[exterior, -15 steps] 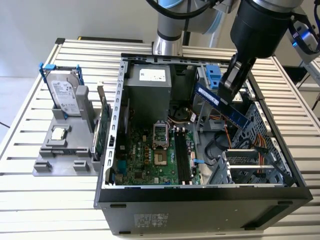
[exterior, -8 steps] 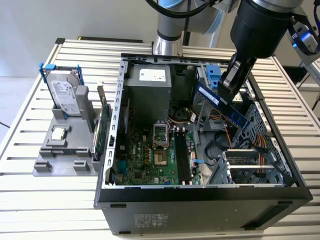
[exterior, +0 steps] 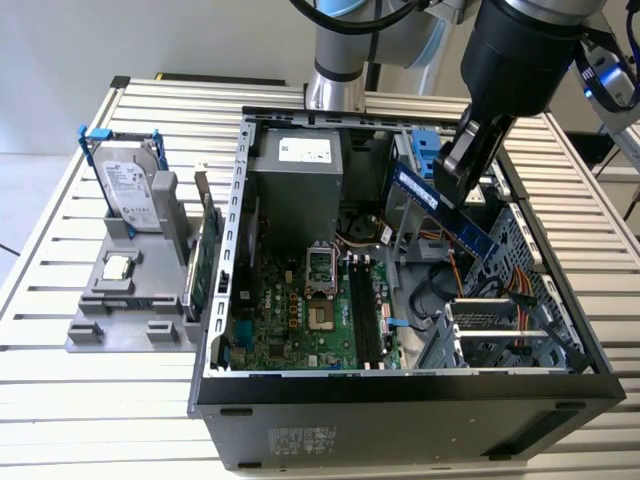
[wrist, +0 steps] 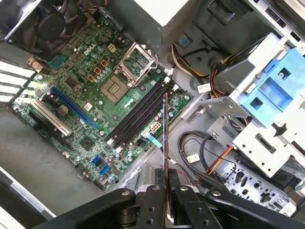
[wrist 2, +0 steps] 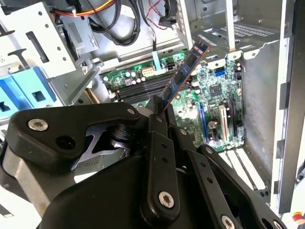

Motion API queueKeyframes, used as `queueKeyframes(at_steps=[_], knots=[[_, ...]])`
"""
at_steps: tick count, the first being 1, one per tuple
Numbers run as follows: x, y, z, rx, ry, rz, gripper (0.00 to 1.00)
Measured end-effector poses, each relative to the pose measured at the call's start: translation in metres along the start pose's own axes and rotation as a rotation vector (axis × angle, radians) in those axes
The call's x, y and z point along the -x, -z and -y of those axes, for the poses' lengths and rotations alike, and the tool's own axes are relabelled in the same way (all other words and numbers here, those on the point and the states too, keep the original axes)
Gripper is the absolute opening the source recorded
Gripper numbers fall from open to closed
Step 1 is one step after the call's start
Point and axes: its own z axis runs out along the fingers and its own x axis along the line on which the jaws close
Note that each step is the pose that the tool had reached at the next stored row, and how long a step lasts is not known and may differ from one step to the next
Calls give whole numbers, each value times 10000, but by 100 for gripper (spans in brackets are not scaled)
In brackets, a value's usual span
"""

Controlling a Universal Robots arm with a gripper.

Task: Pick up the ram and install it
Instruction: 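Insert the ram into the slot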

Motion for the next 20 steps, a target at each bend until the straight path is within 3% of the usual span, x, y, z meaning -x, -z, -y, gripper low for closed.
queueKeyframes(at_steps=[20], knots=[[0, 0, 0, -3, -1156, 32, 0]])
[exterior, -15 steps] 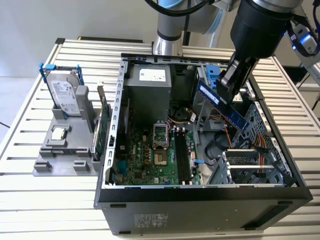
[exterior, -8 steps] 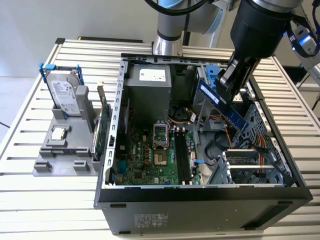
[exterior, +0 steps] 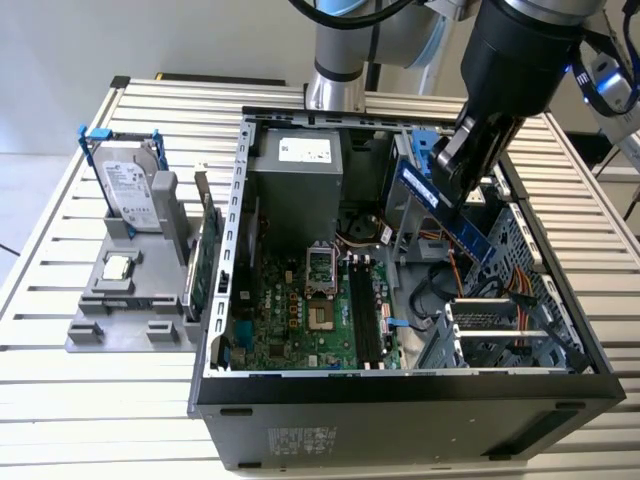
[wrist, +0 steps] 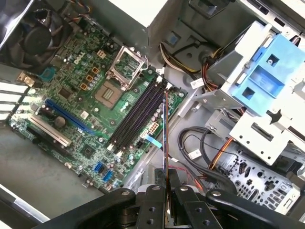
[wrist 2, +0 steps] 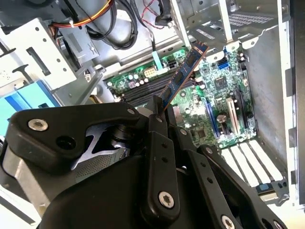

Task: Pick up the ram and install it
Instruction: 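Insert the ram into the slot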

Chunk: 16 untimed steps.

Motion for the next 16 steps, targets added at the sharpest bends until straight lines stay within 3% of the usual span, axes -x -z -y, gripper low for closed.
queueKeyframes(at_steps=[16], knots=[[0, 0, 0, -3, -948, 26, 0]])
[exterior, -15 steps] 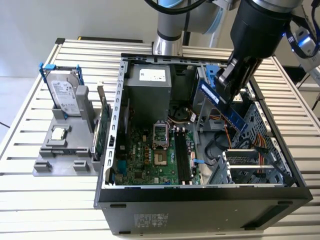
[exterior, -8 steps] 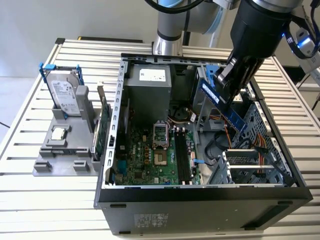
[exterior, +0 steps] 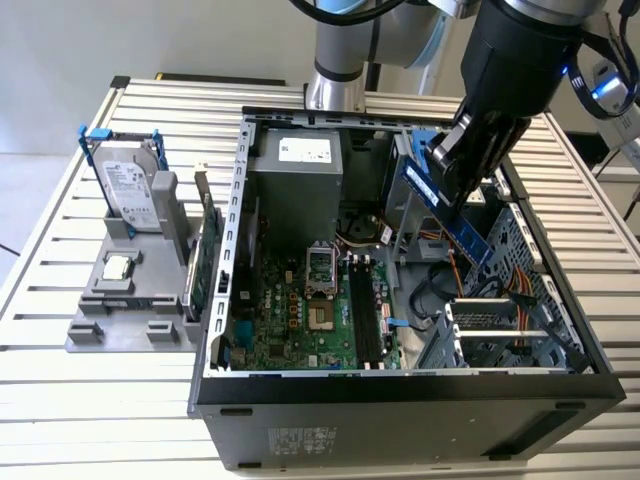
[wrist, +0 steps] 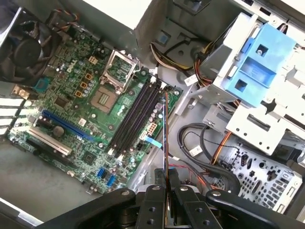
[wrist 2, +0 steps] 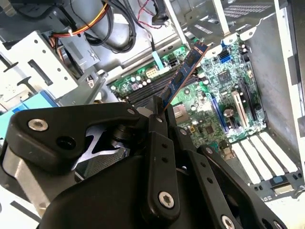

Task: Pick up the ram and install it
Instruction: 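Insert the ram into the slot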

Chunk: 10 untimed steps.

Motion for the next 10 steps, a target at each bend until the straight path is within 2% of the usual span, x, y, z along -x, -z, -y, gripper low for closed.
queueKeyframes(at_steps=[10], knots=[[-1, 0, -1, -2, -692, 19, 0]])
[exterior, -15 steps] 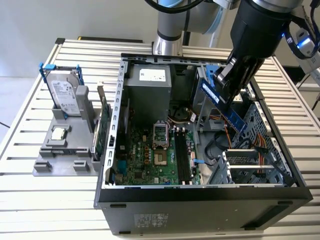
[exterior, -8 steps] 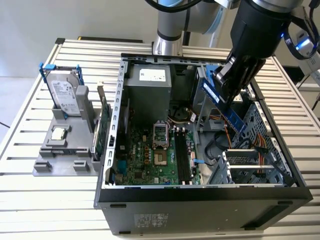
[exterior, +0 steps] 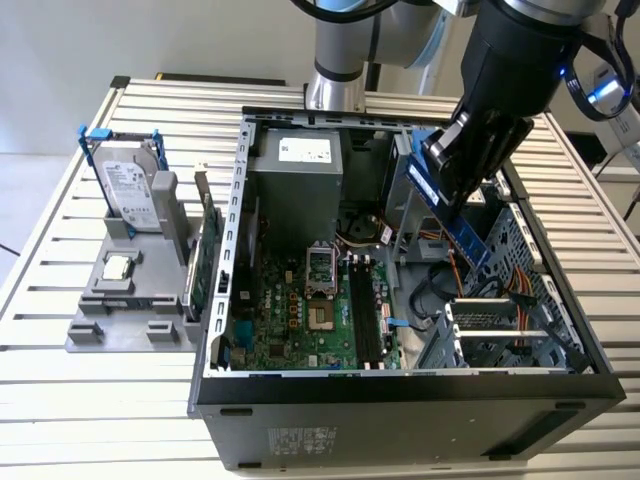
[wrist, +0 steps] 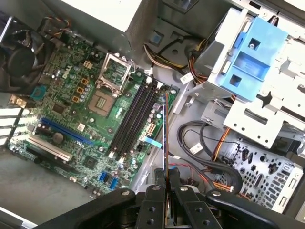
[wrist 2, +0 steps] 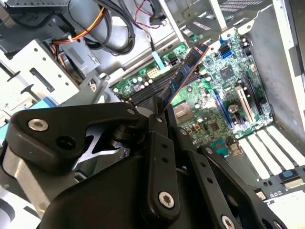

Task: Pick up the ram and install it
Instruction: 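Insert the ram into the slot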

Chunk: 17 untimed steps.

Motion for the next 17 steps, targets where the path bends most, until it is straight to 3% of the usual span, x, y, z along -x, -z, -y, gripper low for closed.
queueKeyframes(at_steps=[17], knots=[[-4, -1, -1, -3, -1292, 36, 0]])
